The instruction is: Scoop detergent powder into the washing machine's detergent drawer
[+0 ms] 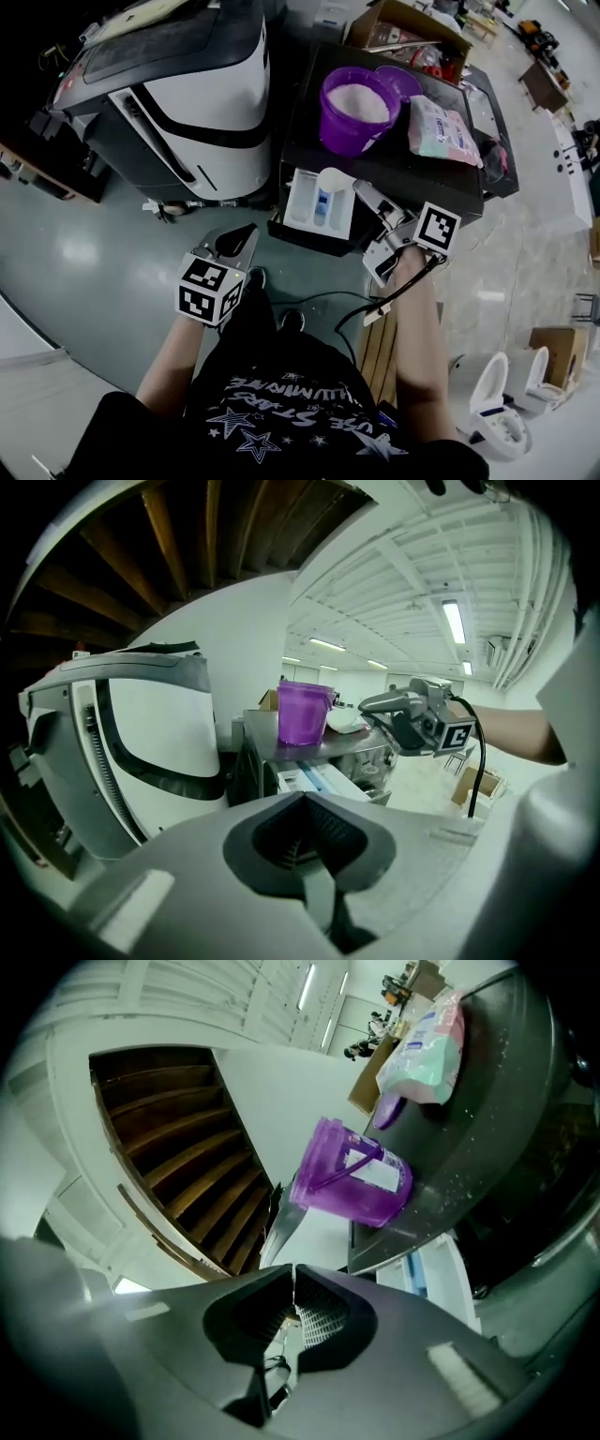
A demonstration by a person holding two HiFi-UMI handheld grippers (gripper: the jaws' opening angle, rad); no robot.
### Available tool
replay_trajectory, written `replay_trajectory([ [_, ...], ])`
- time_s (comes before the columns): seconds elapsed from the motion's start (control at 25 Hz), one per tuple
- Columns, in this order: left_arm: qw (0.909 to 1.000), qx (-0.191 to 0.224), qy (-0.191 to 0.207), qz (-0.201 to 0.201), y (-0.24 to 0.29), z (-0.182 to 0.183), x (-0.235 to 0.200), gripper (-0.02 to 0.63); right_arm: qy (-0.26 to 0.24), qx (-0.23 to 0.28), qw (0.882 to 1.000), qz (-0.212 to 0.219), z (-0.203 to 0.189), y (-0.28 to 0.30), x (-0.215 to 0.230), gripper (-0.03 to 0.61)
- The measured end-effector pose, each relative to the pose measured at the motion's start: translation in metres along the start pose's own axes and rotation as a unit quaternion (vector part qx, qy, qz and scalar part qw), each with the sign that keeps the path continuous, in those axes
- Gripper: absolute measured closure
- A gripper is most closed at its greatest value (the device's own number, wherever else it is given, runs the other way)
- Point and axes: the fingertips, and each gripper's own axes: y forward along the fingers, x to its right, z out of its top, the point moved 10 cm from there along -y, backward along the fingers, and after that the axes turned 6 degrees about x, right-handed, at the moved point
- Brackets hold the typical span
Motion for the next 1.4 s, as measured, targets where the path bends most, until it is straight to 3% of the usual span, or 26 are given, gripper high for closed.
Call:
replay_trajectory([
  [0.28,0.9995,-0.022,-0.019,0.007,-0.01,-0.027,-0.001,0.612,-0.049,-0.06,0.996,-0.048,-0.026,0.014,0.029,0.541],
  [0.48,0.999,-0.031,-0.031,0.006,-0.008,-0.036,-0.015,0.612,-0.116,-0.089,0.983,-0.114,-0.027,0.028,0.041,0.541],
  [0.6,0.9984,-0.039,-0.04,-0.006,-0.005,-0.041,-0.024,0.612,-0.152,-0.1,0.975,-0.129,-0.03,0.044,0.044,0.541],
  [0.68,0.998,-0.047,-0.041,-0.015,-0.003,-0.044,-0.03,0.612,-0.2,-0.12,0.961,-0.148,-0.033,0.055,0.047,0.541],
  [0.8,0.997,-0.056,-0.047,-0.024,0.001,-0.048,-0.04,0.612,-0.275,-0.163,0.931,-0.174,-0.039,0.069,0.05,0.541],
  [0.92,0.9962,-0.065,-0.049,-0.03,0.004,-0.051,-0.05,0.612,-0.331,-0.191,0.907,-0.176,-0.047,0.079,0.049,0.541],
  [1.08,0.9957,-0.07,-0.048,-0.036,0.008,-0.051,-0.061,0.612,-0.399,-0.204,0.877,-0.172,-0.056,0.089,0.043,0.541],
  [1.28,0.9962,-0.064,-0.046,-0.038,0.013,-0.045,-0.072,0.612,-0.484,-0.206,0.828,-0.195,-0.064,0.097,0.04,0.541],
  [1.4,0.9962,-0.063,-0.046,-0.039,0.015,-0.044,-0.076,0.612,-0.512,-0.199,0.81,-0.206,-0.069,0.098,0.041,0.541],
])
